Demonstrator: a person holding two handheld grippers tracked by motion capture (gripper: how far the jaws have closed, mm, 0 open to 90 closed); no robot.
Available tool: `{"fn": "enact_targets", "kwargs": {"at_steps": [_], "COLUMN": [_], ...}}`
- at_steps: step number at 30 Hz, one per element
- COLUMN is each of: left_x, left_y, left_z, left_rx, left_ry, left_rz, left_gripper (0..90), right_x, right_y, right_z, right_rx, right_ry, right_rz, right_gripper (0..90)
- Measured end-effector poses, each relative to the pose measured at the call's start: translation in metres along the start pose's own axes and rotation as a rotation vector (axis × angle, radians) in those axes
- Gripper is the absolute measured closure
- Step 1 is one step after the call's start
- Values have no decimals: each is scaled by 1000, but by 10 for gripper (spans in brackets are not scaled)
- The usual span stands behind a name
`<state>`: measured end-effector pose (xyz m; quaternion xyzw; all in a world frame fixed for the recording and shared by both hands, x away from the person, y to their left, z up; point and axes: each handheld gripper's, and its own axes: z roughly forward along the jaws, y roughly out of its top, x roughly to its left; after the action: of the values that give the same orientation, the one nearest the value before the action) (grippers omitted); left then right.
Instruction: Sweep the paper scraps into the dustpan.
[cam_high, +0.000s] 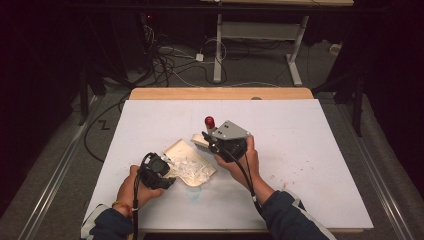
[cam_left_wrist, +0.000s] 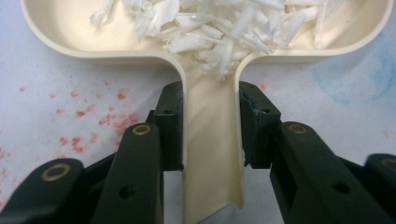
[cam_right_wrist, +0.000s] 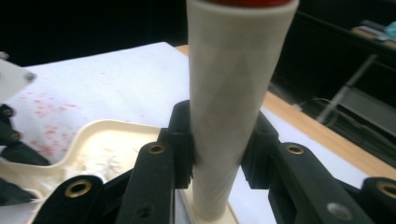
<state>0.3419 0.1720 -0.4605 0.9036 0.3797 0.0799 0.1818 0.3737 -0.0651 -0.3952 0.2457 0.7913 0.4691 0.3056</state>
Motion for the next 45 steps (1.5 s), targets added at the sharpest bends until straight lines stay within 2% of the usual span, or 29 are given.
{"fn": "enact_targets", "kwargs": {"at_steps": [7,11,13,18,22,26,28,30,33,36,38,40,45], "left_x": [2,3,3,2,2,2,3,3,2,2,2,1,1], "left_y": [-4,-4,-5,-5,-5,-7,-8,-9,-8,-8,-8,-7,-7], "left_z": [-3,-3,-2,-2,-2,-2,-3,-3,-3,-3,-3,-3,-3], "left_rx": [10,16,11,11,11,6,7,1,8,10,11,9,11], "left_ry": [-1,-6,-7,-3,-4,-4,-7,-9,-4,0,-1,3,0], "left_rz": [-8,-9,-15,-9,-11,-15,-14,-24,-18,-19,-21,-21,-21], "left_gripper": [636,636,636,636,636,635,636,636,636,636,636,636,636], "right_x": [9,12,14,13,7,-4,-6,-8,-8,-5,-2,4,17], "right_y": [4,5,5,11,17,17,14,9,0,-8,-12,-13,-2], "right_z": [2,3,2,-16,-34,-50,-57,-63,-68,-69,-68,-66,-67], "right_rx": [19,27,31,-25,-72,-90,-78,-56,-14,18,33,33,2], "right_ry": [46,56,82,153,88,73,65,72,76,79,99,124,164], "right_rz": [-11,-21,-14,31,7,36,28,24,5,-3,1,5,-23], "right_gripper": [701,699,698,701,702,702,702,702,702,702,702,702,702]}}
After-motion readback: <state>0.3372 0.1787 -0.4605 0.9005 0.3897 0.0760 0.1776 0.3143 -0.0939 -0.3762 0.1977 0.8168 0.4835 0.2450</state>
